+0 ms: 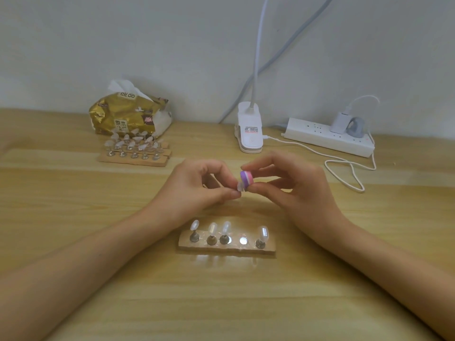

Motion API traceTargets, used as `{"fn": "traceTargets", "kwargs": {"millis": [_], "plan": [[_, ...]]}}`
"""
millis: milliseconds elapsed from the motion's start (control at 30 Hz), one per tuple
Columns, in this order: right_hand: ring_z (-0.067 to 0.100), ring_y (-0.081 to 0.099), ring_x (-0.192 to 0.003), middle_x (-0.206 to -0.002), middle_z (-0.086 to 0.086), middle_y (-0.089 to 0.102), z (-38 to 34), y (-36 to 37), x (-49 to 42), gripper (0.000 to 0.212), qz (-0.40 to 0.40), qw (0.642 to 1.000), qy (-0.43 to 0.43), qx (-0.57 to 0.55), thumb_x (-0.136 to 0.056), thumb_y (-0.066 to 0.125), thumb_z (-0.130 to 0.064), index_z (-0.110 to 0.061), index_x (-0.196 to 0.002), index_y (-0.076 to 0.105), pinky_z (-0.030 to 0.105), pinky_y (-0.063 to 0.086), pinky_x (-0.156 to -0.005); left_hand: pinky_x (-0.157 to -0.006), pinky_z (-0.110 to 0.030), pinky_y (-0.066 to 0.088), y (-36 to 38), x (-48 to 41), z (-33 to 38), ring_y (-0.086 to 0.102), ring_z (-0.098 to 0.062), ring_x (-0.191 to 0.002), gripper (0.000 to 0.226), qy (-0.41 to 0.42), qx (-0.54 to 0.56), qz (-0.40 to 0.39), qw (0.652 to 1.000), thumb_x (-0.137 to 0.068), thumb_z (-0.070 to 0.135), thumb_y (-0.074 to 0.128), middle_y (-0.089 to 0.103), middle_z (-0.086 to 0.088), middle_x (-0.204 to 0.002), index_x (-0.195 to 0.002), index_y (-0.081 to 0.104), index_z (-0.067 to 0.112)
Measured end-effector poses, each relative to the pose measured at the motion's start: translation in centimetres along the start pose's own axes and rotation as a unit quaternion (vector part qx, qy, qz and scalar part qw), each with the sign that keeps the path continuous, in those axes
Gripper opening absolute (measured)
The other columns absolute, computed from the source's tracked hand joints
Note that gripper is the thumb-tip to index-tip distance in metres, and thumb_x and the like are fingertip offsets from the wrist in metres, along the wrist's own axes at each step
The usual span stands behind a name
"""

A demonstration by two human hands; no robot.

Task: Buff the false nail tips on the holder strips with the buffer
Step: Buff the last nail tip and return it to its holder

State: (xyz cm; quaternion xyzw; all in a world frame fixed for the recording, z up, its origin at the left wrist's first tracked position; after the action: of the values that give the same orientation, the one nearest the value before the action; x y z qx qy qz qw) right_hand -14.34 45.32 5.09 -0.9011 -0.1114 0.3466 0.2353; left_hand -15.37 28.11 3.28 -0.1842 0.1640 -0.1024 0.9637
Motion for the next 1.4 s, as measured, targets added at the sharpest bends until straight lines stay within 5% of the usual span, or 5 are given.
{"fn": "traceTargets", "kwargs": {"millis": [467,967,1267,1400], "plan": [[0.008,0.072,-0.097,-0.099,-0.006,0.07,-0.25,0.01,0.06,0.017,0.015,1.0,-0.026,-0.005,-0.084,0.077,-0.005,-0.006,-0.098,0.068,0.024,0.059,-0.081,-0.058,-0.017,0.047,0.0,0.17,0.35,0.061,-0.005,-0.055,0.018,0.003,-0.018,0.011,1.0,-0.077,0.009,0.081,0.067,0.013,-0.063,-0.071,0.069,0.021],[0.005,0.071,-0.094,-0.098,-0.011,0.07,-0.41,0.05,0.11,0.016,-0.003,1.0,-0.017,0.023,-0.084,0.079,-0.007,-0.009,-0.094,0.067,0.028,0.06,-0.078,-0.06,-0.022,0.051,0.09,0.14,0.1,0.061,-0.008,-0.054,0.016,-0.009,-0.004,0.003,1.0,-0.076,0.009,0.08,0.069,0.0,-0.065,-0.071,0.069,0.019],[0.004,0.072,-0.091,-0.098,-0.008,0.073,-0.06,-0.21,0.08,0.017,0.006,1.0,-0.005,0.013,-0.082,0.079,-0.004,-0.008,-0.093,0.068,0.02,0.058,-0.08,-0.058,-0.016,0.05,0.15,0.09,0.13,0.06,-0.005,-0.051,0.016,-0.01,0.003,0.005,1.0,-0.077,0.007,0.08,0.067,0.014,-0.062,-0.071,0.068,0.017],[0.007,0.072,-0.093,-0.097,-0.005,0.072,-0.39,-0.12,0.04,0.016,0.001,1.0,-0.019,0.017,-0.083,0.079,-0.006,-0.005,-0.096,0.069,0.03,0.06,-0.079,-0.059,-0.019,0.049,0.06,0.11,-0.01,0.059,-0.006,-0.052,0.017,-0.016,0.007,0.006,1.0,-0.076,0.009,0.081,0.066,0.009,-0.059,-0.071,0.068,0.019]]}}
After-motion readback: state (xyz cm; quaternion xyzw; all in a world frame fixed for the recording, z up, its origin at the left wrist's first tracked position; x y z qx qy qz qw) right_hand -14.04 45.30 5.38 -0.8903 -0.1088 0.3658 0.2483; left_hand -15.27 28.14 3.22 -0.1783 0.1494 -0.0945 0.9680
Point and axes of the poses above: each hand's wrist, its own x-axis away from the middle knuckle, its own y-axis out of the palm, z = x × y, the point moved 5 cm from there along -x, towards the middle knuckle
